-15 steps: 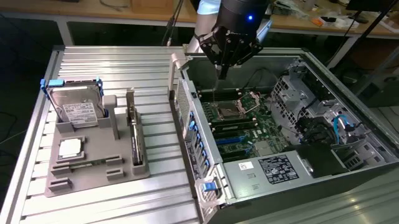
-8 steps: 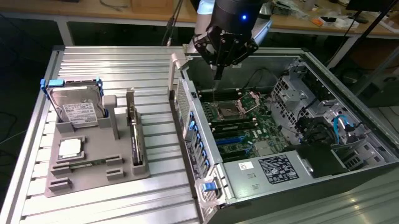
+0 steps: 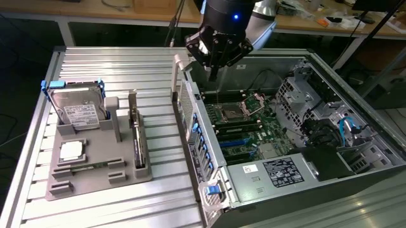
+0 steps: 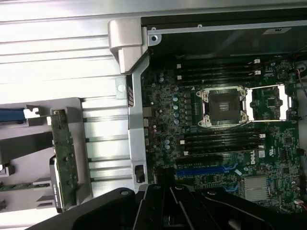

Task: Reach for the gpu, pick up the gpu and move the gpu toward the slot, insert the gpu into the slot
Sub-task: 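Reach for the gpu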

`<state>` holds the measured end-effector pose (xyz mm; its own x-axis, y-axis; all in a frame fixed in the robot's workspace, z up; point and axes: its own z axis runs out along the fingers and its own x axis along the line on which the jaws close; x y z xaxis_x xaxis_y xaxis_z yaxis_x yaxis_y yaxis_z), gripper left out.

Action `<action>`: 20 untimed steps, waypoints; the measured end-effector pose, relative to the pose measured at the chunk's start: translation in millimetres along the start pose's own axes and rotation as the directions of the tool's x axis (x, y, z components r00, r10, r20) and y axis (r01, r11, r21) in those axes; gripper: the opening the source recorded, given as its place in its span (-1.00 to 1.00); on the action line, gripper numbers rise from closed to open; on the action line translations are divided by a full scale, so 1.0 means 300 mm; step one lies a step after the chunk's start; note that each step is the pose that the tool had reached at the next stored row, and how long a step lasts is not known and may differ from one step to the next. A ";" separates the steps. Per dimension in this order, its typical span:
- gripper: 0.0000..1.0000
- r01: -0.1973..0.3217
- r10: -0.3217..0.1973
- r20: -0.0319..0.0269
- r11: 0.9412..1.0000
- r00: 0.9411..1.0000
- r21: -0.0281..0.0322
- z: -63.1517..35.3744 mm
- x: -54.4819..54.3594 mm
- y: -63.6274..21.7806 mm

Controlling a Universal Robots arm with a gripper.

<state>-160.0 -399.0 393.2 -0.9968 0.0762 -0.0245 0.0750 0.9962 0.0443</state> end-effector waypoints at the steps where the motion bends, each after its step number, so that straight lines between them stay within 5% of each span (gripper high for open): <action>1: -0.79 0.000 0.000 0.000 1.000 1.000 0.000 0.000 0.011 -0.001; 20: -0.79 0.000 0.000 0.000 1.000 1.000 0.000 -0.004 0.219 -0.016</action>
<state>-225.9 -398.9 392.6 -0.9968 0.0763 -0.0245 0.0751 0.9962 0.0444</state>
